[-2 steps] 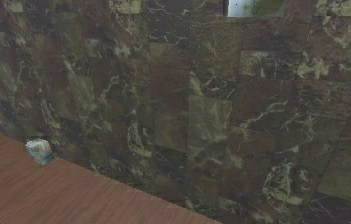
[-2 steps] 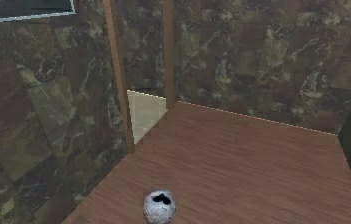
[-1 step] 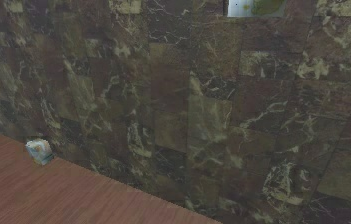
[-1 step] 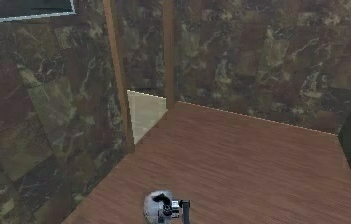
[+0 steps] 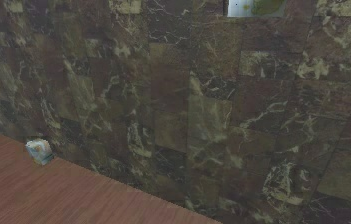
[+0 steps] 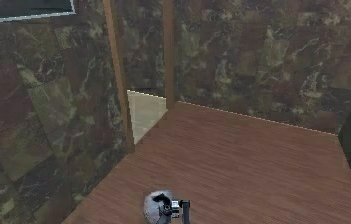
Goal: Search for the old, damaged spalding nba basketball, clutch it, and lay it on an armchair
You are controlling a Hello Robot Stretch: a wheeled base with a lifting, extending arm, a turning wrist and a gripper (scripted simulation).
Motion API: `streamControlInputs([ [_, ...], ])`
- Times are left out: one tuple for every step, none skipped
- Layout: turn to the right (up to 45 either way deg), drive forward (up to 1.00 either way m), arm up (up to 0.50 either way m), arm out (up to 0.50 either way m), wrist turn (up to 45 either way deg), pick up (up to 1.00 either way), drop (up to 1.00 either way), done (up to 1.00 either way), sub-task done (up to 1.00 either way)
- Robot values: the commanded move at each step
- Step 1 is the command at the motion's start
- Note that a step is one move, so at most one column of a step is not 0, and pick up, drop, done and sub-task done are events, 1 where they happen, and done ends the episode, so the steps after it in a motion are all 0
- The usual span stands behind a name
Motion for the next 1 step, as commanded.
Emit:
streamControlInputs([
  [0.0,0.0,0.0,0.0,45.0,0.0,0.0,0.0,0.0],
])
